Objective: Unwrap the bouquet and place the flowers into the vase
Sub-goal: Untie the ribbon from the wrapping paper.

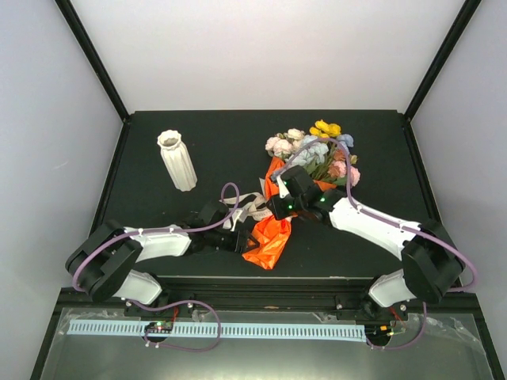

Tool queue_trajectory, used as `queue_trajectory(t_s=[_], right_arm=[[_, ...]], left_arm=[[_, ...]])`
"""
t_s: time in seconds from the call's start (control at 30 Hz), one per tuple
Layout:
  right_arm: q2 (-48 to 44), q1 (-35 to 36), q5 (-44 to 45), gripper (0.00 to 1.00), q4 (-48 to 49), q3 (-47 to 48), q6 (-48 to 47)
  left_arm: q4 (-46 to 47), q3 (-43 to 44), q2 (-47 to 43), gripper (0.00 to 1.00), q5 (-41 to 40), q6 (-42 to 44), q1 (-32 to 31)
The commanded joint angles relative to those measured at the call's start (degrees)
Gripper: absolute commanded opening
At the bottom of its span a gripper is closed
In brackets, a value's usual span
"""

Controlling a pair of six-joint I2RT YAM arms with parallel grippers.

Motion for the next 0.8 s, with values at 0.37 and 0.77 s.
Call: queue_trajectory(t_s=[0.37, 0.77], right_arm=[[-8.13, -0.19, 4.88, 0.3, -19.44, 2.8, -31.29], [-5.3, -0.23, 4.5, 0.21, -7.32, -3.34, -44.21]], left_arm=[[-1.51, 1.15, -3.15, 0.43, -0.68, 1.12, -0.47], [-0.95, -1.19, -4.69, 0.44, -0.82, 0.8, -0.4]])
